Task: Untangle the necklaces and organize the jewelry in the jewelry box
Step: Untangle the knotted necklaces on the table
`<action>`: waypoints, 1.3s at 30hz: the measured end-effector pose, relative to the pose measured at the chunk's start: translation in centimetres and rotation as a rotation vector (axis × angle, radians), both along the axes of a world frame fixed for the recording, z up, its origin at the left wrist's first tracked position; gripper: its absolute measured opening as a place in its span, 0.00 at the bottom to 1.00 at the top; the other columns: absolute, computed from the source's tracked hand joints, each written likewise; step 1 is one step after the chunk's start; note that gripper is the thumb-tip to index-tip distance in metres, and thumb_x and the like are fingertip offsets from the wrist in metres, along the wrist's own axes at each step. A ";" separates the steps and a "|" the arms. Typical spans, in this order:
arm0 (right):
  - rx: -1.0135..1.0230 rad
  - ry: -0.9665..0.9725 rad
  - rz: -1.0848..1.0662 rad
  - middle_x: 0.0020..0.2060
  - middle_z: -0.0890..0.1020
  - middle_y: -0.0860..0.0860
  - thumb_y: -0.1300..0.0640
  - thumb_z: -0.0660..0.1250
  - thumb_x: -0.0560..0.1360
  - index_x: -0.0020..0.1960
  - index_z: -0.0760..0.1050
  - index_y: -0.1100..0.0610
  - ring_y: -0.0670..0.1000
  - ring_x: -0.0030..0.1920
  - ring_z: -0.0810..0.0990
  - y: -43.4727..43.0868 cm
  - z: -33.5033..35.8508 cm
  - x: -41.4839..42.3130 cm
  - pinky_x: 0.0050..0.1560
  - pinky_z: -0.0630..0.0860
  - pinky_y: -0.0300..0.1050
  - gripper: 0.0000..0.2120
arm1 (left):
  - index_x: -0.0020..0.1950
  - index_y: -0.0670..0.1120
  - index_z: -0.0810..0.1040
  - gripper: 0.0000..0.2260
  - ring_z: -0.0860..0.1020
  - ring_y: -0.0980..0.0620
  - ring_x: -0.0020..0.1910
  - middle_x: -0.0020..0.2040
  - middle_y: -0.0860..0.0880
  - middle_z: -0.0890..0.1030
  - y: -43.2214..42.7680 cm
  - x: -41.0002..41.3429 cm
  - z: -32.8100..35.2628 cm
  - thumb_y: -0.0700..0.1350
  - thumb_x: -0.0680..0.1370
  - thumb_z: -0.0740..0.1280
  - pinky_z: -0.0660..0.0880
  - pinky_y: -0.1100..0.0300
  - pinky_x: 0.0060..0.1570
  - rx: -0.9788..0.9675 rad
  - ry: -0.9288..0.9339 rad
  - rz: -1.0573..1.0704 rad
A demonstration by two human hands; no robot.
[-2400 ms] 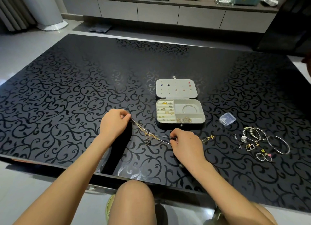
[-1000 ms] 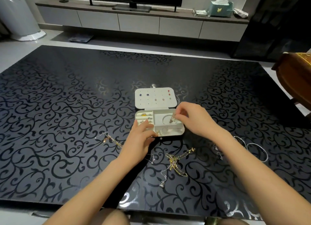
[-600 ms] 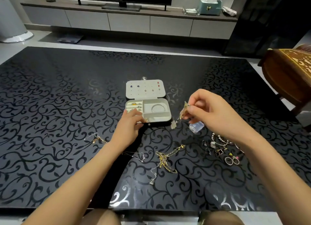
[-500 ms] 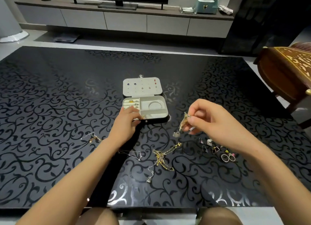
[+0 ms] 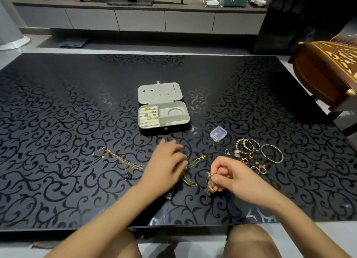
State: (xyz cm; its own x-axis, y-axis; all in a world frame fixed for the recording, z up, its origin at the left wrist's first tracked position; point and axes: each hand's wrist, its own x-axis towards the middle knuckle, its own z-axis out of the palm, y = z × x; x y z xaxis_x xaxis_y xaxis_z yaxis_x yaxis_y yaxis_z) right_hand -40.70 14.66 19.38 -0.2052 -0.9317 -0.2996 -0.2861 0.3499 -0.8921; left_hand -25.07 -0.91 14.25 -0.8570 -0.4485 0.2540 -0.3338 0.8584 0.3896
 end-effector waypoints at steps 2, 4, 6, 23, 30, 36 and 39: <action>0.013 -0.012 -0.016 0.32 0.80 0.54 0.68 0.62 0.76 0.42 0.71 0.59 0.48 0.35 0.80 0.2 -0.6 -0.2 0.39 0.76 0.42 0.06 | 0.52 0.49 0.82 0.16 0.74 0.43 0.63 0.59 0.47 0.80 2.3 0.2 -0.8 0.54 0.77 0.59 0.62 0.42 0.66 -0.007 -0.086 -0.088; 0.021 -0.012 -0.037 0.31 0.79 0.53 0.67 0.63 0.76 0.42 0.71 0.59 0.48 0.34 0.80 0.3 -1.0 -0.3 0.37 0.75 0.41 0.06 | 0.59 0.50 0.80 0.19 0.72 0.41 0.66 0.64 0.47 0.77 3.6 0.3 -1.5 0.57 0.78 0.57 0.59 0.42 0.67 -0.046 -0.195 -0.122; 0.027 0.013 -0.063 0.30 0.80 0.52 0.67 0.64 0.75 0.42 0.72 0.59 0.47 0.33 0.79 0.3 -1.2 -0.5 0.35 0.75 0.39 0.05 | 0.65 0.51 0.76 0.22 0.69 0.40 0.68 0.68 0.46 0.73 3.8 0.5 -1.7 0.59 0.78 0.54 0.57 0.42 0.67 -0.053 -0.288 -0.100; -0.001 0.502 -0.091 0.37 0.79 0.44 0.66 0.66 0.72 0.50 0.76 0.54 0.46 0.38 0.77 -2.5 -2.9 -2.3 0.47 0.74 0.41 0.10 | 0.75 0.49 0.61 0.33 0.54 0.41 0.76 0.75 0.44 0.60 0.6 0.9 -1.3 0.61 0.76 0.38 0.35 0.40 0.69 -0.097 -0.402 0.250; -0.058 0.562 -0.107 0.41 0.78 0.46 0.71 0.63 0.71 0.55 0.77 0.54 0.40 0.37 0.73 -3.9 -3.6 -3.3 0.47 0.72 0.37 0.17 | 0.58 0.49 0.81 0.19 0.74 0.38 0.64 0.63 0.45 0.78 3.7 -2.2 -0.5 0.48 0.75 0.54 0.58 0.35 0.66 -0.183 -0.188 -0.067; -0.071 0.672 -0.120 0.46 0.78 0.48 0.70 0.63 0.73 0.58 0.76 0.55 0.47 0.46 0.75 -3.8 -3.6 -3.9 0.54 0.73 0.46 0.17 | 0.59 0.53 0.80 0.18 0.75 0.40 0.63 0.61 0.49 0.80 3.7 -3.3 -1.8 0.50 0.77 0.54 0.58 0.35 0.65 -0.197 -0.252 -0.155; -0.023 0.859 -0.099 0.49 0.77 0.47 0.63 0.66 0.73 0.59 0.75 0.52 0.49 0.51 0.74 -2.6 -4.1 -4.0 0.54 0.71 0.45 0.16 | 0.58 0.52 0.81 0.19 0.77 0.42 0.61 0.59 0.50 0.81 3.2 -3.3 -1.9 0.50 0.76 0.54 0.57 0.34 0.64 -0.222 -0.239 -0.125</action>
State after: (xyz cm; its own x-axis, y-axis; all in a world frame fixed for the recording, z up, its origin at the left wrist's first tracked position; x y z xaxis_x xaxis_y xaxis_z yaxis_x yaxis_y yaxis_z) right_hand -44.72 12.06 15.24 -0.4323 -0.9016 0.0149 -0.8335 0.3932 -0.3881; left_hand -28.34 2.33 12.31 -0.9487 -0.2929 0.1191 -0.2802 0.9533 0.1125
